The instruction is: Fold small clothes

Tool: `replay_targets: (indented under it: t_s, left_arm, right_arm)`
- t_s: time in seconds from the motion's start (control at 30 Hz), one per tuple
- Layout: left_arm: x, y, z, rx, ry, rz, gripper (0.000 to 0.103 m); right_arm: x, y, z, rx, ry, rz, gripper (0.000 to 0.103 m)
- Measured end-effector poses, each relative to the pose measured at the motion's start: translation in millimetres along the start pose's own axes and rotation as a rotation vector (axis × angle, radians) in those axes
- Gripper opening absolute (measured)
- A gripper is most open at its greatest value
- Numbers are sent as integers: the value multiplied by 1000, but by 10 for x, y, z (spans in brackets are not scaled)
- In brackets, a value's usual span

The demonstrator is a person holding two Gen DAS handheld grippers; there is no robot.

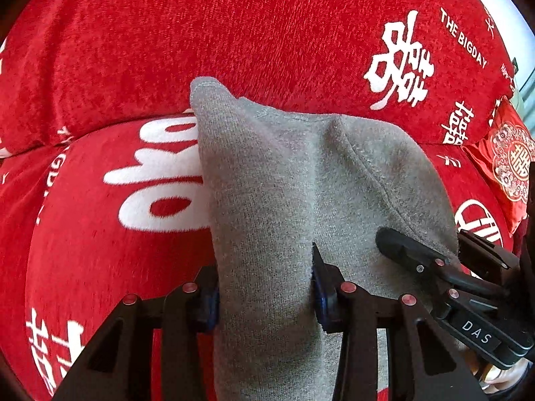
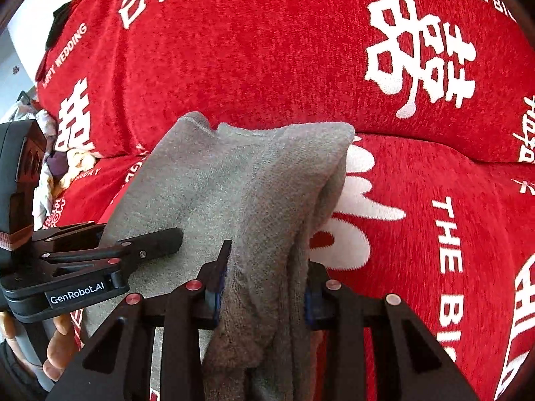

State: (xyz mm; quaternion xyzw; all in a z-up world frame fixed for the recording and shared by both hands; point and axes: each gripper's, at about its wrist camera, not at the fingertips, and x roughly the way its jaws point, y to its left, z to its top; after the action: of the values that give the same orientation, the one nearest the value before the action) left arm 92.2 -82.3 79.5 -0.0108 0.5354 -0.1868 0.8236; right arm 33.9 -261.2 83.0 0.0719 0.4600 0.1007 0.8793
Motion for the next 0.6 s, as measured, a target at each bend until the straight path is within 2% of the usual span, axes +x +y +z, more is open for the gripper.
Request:
replay_targets:
  t_s: [0.6]
  left_arm:
    - [-314,0,-630,29,-26,35,44]
  right_arm:
    - [-343,296,-604,-12,-19,-2,37]
